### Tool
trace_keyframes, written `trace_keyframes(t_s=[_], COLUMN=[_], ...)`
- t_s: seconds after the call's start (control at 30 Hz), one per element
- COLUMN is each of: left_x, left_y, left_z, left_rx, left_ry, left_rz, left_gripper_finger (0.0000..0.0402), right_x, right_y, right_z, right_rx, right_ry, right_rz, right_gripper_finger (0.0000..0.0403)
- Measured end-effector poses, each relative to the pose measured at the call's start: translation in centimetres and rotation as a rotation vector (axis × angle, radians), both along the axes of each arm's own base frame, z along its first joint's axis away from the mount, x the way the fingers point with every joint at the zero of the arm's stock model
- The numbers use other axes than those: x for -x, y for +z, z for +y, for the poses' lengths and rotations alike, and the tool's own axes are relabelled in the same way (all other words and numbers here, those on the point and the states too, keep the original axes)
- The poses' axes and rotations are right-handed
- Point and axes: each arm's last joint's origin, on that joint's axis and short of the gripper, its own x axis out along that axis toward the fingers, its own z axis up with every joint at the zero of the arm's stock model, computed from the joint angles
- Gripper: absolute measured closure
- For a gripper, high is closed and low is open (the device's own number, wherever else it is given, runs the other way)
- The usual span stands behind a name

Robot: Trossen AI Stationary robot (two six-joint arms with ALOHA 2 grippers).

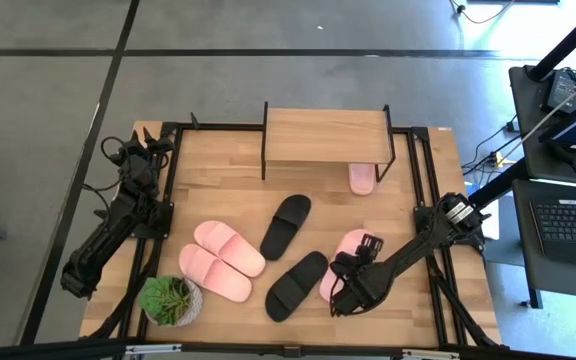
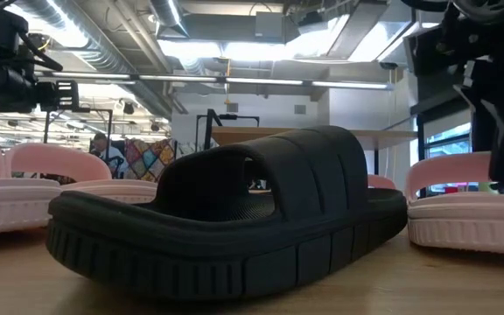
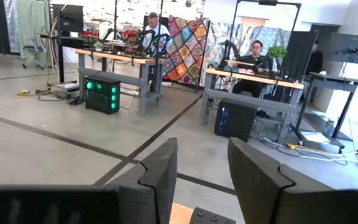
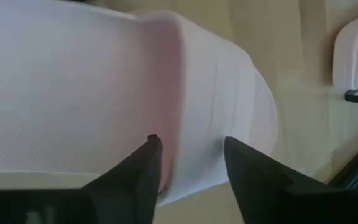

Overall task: Pick and place slides into the shelf
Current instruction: Put the pink slipper under the shelf

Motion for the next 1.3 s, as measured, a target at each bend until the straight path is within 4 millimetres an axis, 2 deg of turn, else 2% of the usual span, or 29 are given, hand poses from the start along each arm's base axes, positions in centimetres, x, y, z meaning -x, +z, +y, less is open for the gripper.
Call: trace_keyframes(t_s=[0.2,0.3,0.53,0.67,0.8,0.9,1.1,1.2,1.3], left_x=[0.0,0.0,0.0,0.0,0.0,0.0,-0.1,-0.1,-0.1], left_y=[0.0,0.0,0.0,0.0,0.0,0.0,0.0,0.0,0.0], left_z=[0.0,0.0,0.0,0.0,0.0,0.0,0.0,0.0,0.0], left_rx=[0.0,0.0,0.0,0.0,0.0,-0.001,-0.003,-0.005,-0.005], left_ry=[0.0,0.0,0.0,0.0,0.0,0.0,-0.03,-0.04,-0.045], left_rz=[0.0,0.0,0.0,0.0,0.0,-0.002,-0.003,-0.006,-0.006], left_gripper_finger=[0.0267,0.0267,0.0267,0.0267,0.0267,0.0267,0.0267,0.0267,0.0267], right_x=[0.4,0.6,0.8,0.9,0.5,0.4,0.3,0.4,0.3], right_y=[0.2,0.3,1.0,2.6,3.8,4.6,6.7,6.9,6.0], right_z=[-0.3,-0.4,-0.7,-1.0,-1.4,-2.7,-5.5,-7.3,-9.1], right_rx=[0.032,0.055,0.114,0.213,0.217,0.223,0.223,0.224,0.23], right_ry=[-0.009,-0.067,-0.101,-0.061,0.038,0.053,0.109,0.132,0.14], right_rz=[0.037,0.025,0.041,0.056,0.015,0.032,-0.061,-0.071,-0.057], right_gripper_finger=[0.0336,0.0385,0.0389,0.0389,0.039,0.039,0.039,0.039,0.039])
